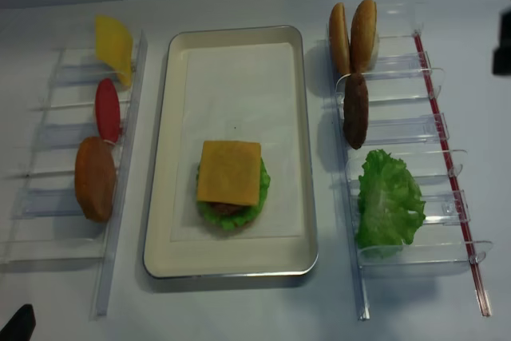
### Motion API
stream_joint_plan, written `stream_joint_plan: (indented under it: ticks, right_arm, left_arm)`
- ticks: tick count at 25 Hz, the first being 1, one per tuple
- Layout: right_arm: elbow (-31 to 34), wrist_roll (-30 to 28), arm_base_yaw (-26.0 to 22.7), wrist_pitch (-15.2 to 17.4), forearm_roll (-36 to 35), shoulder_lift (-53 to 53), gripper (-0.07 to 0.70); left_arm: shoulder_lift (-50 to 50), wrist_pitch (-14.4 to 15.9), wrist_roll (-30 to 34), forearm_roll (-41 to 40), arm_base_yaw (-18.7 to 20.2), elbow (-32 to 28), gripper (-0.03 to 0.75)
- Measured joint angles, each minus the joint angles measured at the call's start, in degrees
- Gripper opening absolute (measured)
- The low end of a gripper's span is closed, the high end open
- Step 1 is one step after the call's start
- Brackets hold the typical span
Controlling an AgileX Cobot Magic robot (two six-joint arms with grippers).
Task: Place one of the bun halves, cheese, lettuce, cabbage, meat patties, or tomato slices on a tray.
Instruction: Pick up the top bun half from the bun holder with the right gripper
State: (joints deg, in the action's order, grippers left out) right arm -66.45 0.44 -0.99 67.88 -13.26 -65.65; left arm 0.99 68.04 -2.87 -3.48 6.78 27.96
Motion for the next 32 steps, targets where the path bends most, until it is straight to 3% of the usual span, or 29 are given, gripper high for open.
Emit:
stream_joint_plan:
  ticks: [9,17,21,32]
  right_arm:
    - [-25.32,9.17,14.02,2.55,4.65,-29.80,0.438]
    - [-44.30,12.02,18.42,3.03,5.03,-47.57,0.438]
    - [-48.46,12.29,18.51,3.13,5.44,-52.40,0.438]
    - [-49.17,14.73,18.51,3.24,8.07,-56.89,0.438]
  left_arm:
    - [0.00,0.00,0.00,0.00,0.00,0.00,0.449]
    - [0.00,0.00,0.00,0.00,0.00,0.00,0.449]
    - [0.00,-0.04,0.00,0.00,0.00,0.00,0.449]
    - [0.00,-0.04,0.00,0.00,0.00,0.00,0.448]
